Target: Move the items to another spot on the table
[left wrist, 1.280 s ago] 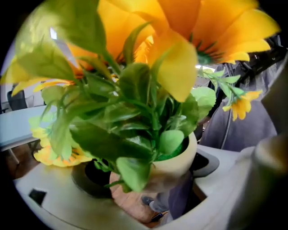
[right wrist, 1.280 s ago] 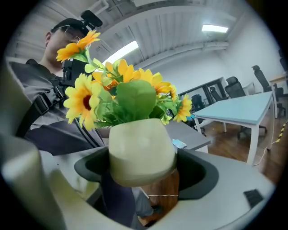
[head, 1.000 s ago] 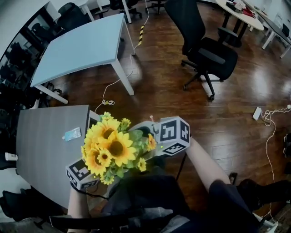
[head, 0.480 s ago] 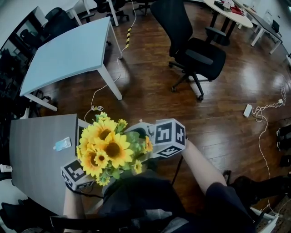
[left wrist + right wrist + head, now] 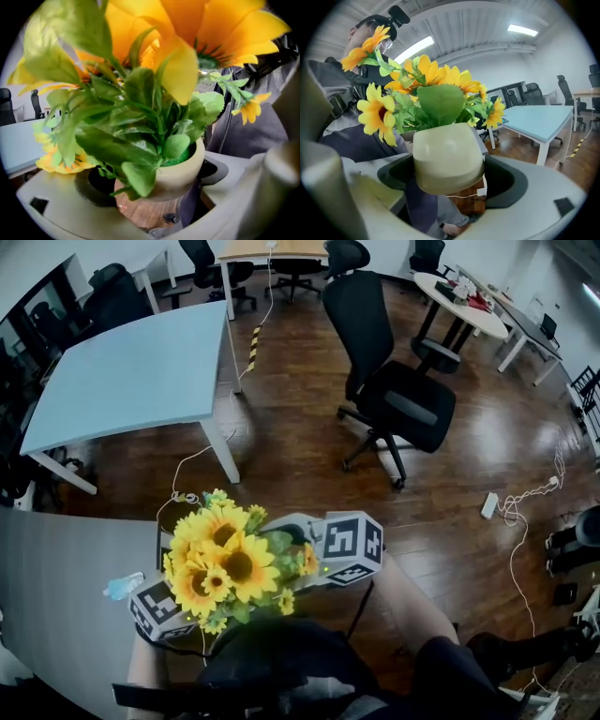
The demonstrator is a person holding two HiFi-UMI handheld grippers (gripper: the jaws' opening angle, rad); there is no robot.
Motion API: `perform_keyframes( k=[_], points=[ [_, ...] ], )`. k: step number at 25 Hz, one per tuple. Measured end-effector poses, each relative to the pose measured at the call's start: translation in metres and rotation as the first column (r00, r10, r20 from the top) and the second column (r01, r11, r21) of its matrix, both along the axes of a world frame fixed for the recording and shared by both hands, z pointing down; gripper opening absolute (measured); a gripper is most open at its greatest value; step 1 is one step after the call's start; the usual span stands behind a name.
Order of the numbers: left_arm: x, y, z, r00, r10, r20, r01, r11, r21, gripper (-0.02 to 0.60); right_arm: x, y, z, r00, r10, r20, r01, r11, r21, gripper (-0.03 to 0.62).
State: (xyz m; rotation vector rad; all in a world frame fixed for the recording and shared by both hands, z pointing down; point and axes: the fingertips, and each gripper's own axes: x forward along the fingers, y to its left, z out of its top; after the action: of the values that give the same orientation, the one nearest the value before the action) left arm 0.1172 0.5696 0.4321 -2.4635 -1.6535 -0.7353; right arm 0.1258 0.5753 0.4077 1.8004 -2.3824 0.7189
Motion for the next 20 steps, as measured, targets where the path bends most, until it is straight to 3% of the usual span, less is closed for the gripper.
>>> perform_keyframes(
  k=[9, 16, 20],
  points=[
    [0.074, -0.089, -0.015, 0.997, 0.045, -0.068, -0.044, 0.999, 0.01, 0.506, 0.073, -0.093, 0.003, 1.0, -0.022, -0.011, 0.021, 0.998, -0.066, 0.474],
    [0.121, -0.126, -0.018, 0.995, -0.029, -0.099, 0.03, 1.0, 0.009, 0.505, 0.121, -0.129, -0.004, 0.998, -0.045, -0.047, 0.043, 0.999, -0.029, 0.474],
    [0.144, -0.134, -0.016, 0.994, -0.073, -0.078, 0.079, 0.994, 0.078, 0.505, 0.146, -0.138, 0.0, 0.993, -0.106, -0.051, 0.105, 0.994, -0.018, 0.474]
  ],
)
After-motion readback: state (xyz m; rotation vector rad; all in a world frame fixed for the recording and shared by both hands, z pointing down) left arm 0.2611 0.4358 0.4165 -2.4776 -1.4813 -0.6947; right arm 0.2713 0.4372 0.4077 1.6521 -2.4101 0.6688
